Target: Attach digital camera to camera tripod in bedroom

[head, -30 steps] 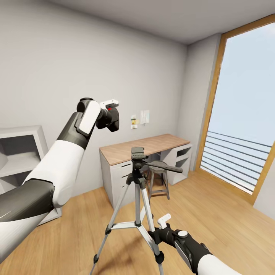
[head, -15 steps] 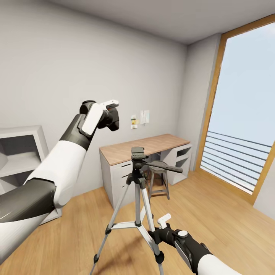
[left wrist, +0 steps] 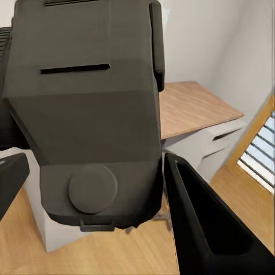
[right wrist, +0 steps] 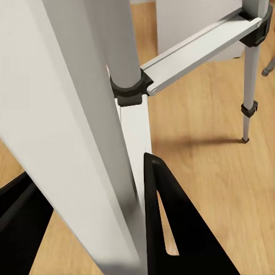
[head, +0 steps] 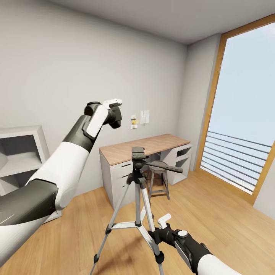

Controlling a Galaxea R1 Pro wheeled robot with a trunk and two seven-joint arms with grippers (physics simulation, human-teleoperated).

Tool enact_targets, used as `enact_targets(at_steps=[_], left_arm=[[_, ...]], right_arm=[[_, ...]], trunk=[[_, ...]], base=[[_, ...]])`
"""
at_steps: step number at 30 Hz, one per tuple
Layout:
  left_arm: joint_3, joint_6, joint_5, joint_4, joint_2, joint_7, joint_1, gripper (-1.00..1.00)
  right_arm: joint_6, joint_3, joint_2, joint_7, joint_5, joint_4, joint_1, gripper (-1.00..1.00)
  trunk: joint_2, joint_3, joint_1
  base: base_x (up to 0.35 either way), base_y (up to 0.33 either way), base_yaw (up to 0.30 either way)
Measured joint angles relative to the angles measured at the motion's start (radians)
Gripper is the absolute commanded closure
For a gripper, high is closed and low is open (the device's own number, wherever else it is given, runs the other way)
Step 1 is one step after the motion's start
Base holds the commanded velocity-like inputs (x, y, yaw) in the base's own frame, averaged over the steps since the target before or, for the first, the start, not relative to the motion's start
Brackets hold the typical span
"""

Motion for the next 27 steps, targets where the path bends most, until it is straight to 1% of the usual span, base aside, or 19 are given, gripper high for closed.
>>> enact_targets(at_steps=[3,6,8,9,10,11,12,14,15,16,17,20,23,24,26,27], left_arm=[[-0.006,-0.012,0.003,-0.033,0.001,-0.012,0.000,1.00],[-0.021,-0.017,0.007,-0.067,0.002,-0.064,0.000,1.00],[-0.034,-0.019,0.009,-0.083,0.006,-0.121,0.000,1.00],[-0.047,-0.024,0.013,-0.095,0.033,-0.261,0.000,1.00],[-0.052,-0.027,0.010,-0.099,0.056,-0.358,0.000,1.00],[-0.057,-0.034,0.010,-0.102,0.078,-0.439,0.000,1.00],[-0.065,-0.058,0.023,-0.105,0.118,-0.581,0.000,1.00],[-0.066,-0.093,0.012,-0.104,0.156,-0.718,0.000,1.00],[-0.069,-0.135,0.014,-0.099,0.187,-0.827,0.000,1.00],[-0.070,-0.159,0.006,-0.092,0.202,-0.878,0.000,1.00],[-0.071,-0.202,0.006,-0.074,0.225,-0.963,0.000,1.00],[-0.072,-0.258,0.000,-0.032,0.252,-1.073,0.000,1.00],[-0.073,-0.299,-0.003,0.020,0.264,-1.148,0.000,1.00],[-0.073,-0.322,-0.007,0.055,0.268,-1.173,0.000,1.00],[-0.072,-0.343,-0.006,0.092,0.271,-1.184,0.000,1.00],[-0.073,-0.365,-0.009,0.133,0.273,-1.179,0.000,1.00]], right_arm=[[0.001,0.000,0.000,-0.003,-0.001,0.001,0.000,1.00],[-0.002,0.003,0.000,-0.003,0.000,0.001,0.000,1.00],[-0.003,0.004,-0.001,-0.004,0.000,0.001,0.000,1.00],[-0.003,0.003,-0.001,-0.003,0.000,0.001,0.000,1.00],[-0.003,0.004,-0.001,-0.004,-0.002,0.000,0.000,1.00],[-0.003,0.002,-0.001,-0.004,-0.001,0.000,0.000,1.00],[-0.004,0.002,-0.001,-0.004,0.000,0.000,0.000,1.00],[-0.004,0.002,-0.001,-0.004,0.000,0.000,0.000,1.00],[-0.004,0.002,-0.001,-0.003,0.000,0.000,0.000,1.00],[-0.004,0.003,-0.001,-0.004,-0.001,-0.001,0.000,1.00],[-0.004,0.002,-0.001,-0.004,0.000,0.000,0.000,1.00],[-0.004,0.003,-0.001,-0.004,-0.001,-0.001,0.000,1.00],[-0.004,0.003,-0.001,-0.004,-0.001,-0.001,0.000,1.00],[-0.004,0.004,-0.001,-0.004,-0.002,-0.001,0.000,1.00],[-0.004,0.003,-0.001,-0.004,-0.002,-0.001,0.000,1.00],[-0.004,0.003,-0.001,-0.005,-0.002,-0.001,0.000,1.00]], trunk=[[0.000,0.000,0.000],[0.000,0.000,0.000],[0.000,0.000,0.000],[0.000,0.000,0.000],[0.000,0.000,0.000],[0.000,0.000,0.000],[0.000,0.000,0.000],[0.000,0.000,0.000],[0.000,0.000,0.000],[0.000,0.000,0.000],[0.000,0.000,0.000],[0.000,0.000,0.000],[0.000,0.000,0.000],[0.000,0.000,0.000],[0.000,0.000,0.000],[0.000,0.000,0.000]], base=[[0.000,0.000,0.000],[0.000,0.000,0.000],[0.000,0.000,0.000],[0.000,0.000,0.000],[0.000,0.000,0.000],[0.000,0.000,0.000],[0.000,0.000,0.000],[0.000,0.000,0.000],[0.000,0.000,0.000],[0.000,0.000,0.000],[0.000,0.000,0.000],[0.000,0.000,0.000],[0.000,0.000,0.000],[0.000,0.000,0.000],[0.000,0.000,0.000],[0.000,0.000,0.000]])
